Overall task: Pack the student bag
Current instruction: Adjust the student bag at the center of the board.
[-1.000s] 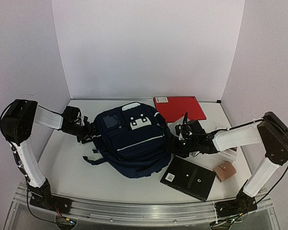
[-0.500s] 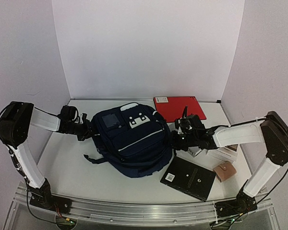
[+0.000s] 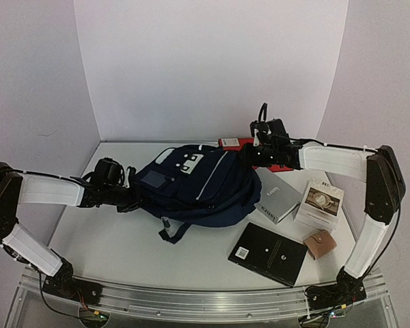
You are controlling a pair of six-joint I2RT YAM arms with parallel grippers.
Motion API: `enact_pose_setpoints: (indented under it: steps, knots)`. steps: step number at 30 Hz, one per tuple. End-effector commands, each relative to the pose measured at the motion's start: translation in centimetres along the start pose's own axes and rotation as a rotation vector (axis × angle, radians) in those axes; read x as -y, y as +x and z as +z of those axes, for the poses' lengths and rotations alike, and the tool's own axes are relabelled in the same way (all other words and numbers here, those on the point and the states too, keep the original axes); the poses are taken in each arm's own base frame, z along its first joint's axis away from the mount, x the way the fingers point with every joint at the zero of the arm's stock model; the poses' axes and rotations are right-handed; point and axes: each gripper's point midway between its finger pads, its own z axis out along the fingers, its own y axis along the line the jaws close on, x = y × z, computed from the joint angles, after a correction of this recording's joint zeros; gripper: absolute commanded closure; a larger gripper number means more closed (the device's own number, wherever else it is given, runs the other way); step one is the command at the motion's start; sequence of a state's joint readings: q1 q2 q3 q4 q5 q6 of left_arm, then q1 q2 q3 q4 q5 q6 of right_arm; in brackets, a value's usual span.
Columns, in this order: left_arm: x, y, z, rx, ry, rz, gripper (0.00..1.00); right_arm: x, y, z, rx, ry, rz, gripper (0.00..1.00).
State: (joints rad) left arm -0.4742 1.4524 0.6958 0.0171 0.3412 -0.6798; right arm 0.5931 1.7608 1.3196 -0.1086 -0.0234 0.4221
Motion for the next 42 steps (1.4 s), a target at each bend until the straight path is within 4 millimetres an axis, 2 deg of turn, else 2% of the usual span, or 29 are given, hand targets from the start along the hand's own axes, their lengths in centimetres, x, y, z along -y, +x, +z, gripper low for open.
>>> enact_pose_setpoints:
  steps: [1,2,4,7,10,14,16,19,21,24,30,36,42]
  knots:
    - [2.0,1.7,0.8,-0.019,0.111,-0.030,0.70,-1.5,-4.9,0.7,0.106,-0.003,-0.103,0.34]
    - [1.4,2.1,1.3,-0.030,0.101,-0.063,0.60,-1.7,-5.0,0.3,0.103,-0.006,-0.100,0.28]
    - [0.8,2.6,1.9,-0.040,0.101,-0.102,0.49,-1.9,-5.1,-1.3,0.108,-0.014,-0.082,0.21]
    - [-0.1,3.2,2.3,-0.036,0.097,-0.157,0.43,-3.4,-3.8,-4.2,0.098,-0.069,-0.061,0.18]
    - [-1.3,3.6,2.3,-0.038,0.040,-0.196,0.43,-6.8,-0.3,-6.3,0.037,-0.175,-0.035,0.22]
    - [-2.3,3.9,2.5,-0.035,0.001,-0.211,0.43,-12.5,5.7,-7.5,-0.064,-0.309,0.032,0.29]
    - [-2.4,4.1,3.0,-0.049,0.004,-0.217,0.48,-15.5,8.3,-7.8,-0.110,-0.418,0.111,0.34]
    - [-1.4,3.8,3.6,-0.055,0.059,-0.217,0.70,-19.1,11.9,-7.9,-0.158,-0.520,0.183,0.41]
    - [-0.1,3.2,3.5,-0.039,0.107,-0.206,0.90,-20.7,13.7,-7.4,-0.180,-0.529,0.205,0.46]
    - [1.9,2.0,2.6,-0.006,0.161,-0.172,0.99,-22.4,15.7,-6.8,-0.207,-0.544,0.242,0.51]
    - [6.4,-0.1,-0.5,0.055,0.277,-0.090,1.00,-23.9,17.3,-6.2,-0.211,-0.546,0.280,0.51]
    - [8.7,-1.1,-2.7,0.088,0.322,-0.062,1.00,-23.5,18.1,-6.3,-0.169,-0.513,0.316,0.54]
    - [10.0,-1.5,-3.3,0.086,0.355,-0.049,1.00,-23.1,19.4,-5.4,-0.116,-0.447,0.268,0.57]
